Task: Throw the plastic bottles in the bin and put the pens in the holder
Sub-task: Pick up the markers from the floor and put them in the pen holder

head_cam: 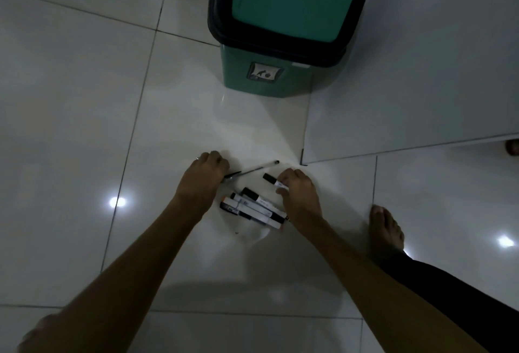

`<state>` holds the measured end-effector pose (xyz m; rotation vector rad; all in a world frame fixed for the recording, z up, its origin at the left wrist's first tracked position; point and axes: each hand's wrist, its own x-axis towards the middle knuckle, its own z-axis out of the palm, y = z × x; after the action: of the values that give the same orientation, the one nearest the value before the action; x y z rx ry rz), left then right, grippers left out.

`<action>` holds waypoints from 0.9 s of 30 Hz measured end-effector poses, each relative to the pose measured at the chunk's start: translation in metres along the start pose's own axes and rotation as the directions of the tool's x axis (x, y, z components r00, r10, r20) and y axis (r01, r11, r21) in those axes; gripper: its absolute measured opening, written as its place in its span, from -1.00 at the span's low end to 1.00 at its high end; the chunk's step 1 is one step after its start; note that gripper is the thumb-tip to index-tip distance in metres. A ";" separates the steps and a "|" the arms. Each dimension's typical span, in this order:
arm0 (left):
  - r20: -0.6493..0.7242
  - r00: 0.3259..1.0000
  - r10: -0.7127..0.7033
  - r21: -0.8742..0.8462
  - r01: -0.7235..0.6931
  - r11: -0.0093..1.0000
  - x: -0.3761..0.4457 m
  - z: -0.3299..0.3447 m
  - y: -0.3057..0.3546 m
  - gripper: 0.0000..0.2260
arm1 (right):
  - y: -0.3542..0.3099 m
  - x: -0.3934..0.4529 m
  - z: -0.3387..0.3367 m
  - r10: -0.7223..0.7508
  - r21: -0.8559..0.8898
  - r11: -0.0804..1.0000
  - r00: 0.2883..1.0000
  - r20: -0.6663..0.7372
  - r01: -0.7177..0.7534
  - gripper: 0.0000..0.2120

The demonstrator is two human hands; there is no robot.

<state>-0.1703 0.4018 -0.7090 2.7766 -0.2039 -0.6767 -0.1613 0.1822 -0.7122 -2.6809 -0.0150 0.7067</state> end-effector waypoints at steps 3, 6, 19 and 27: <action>-0.003 1.000 0.004 0.084 -0.004 0.996 0.003 0.001 -0.003 -0.62 | -0.004 -0.001 -0.001 -0.197 -0.007 0.980 0.979 -0.057 0.196 -0.83; -0.008 1.000 0.015 0.154 -0.013 0.988 0.005 0.001 -0.006 -0.63 | -0.016 0.009 -0.002 -0.386 -0.091 0.921 0.917 -0.095 0.379 -0.81; 0.027 1.000 -0.008 0.286 0.000 0.958 -0.009 0.007 -0.029 -0.55 | -0.044 0.038 0.012 -0.491 -0.251 0.837 0.870 0.046 0.486 -0.74; -0.156 0.949 -0.275 -0.368 0.202 0.907 -0.046 -0.030 -0.024 -0.83 | -0.081 0.011 -0.026 -0.065 0.380 0.919 0.991 -0.120 0.106 -0.83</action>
<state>-0.1954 0.4406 -0.6711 2.5193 0.2812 -0.4227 -0.1332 0.2500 -0.6681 -2.3177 0.0310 0.4805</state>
